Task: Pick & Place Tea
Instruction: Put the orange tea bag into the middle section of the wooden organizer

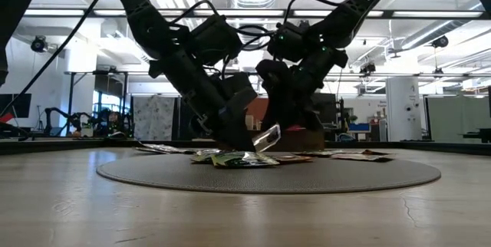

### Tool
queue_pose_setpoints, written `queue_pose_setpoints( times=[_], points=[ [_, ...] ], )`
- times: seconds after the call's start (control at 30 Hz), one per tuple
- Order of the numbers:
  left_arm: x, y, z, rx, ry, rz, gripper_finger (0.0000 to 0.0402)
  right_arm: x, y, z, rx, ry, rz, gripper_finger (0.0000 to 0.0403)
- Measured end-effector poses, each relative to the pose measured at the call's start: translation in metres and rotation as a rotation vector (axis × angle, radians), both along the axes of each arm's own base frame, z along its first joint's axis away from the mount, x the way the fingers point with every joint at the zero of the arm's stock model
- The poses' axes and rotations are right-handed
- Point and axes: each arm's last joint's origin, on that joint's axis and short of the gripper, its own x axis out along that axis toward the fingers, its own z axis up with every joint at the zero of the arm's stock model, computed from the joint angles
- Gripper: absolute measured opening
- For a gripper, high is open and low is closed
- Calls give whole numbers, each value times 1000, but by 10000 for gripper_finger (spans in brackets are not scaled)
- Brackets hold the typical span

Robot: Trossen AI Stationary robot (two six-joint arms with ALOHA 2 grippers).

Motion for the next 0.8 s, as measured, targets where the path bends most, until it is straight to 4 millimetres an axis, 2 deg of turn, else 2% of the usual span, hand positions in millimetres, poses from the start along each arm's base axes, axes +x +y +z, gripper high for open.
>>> queue_pose_setpoints(
  times=[0.27,0.47,0.63,0.8],
  points=[
    [2,0,2,-10,-43,13,78,0,0,1,6,-1,24,19],
    [3,0,8,-32,-75,35,78,0,-1,2,-9,-9,46,9],
    [0,-3,26,-31,-117,30,78,2,-8,12,-73,12,132,9],
    [-8,-3,54,-21,-166,66,78,-2,-11,26,-193,109,349,9]
  ],
)
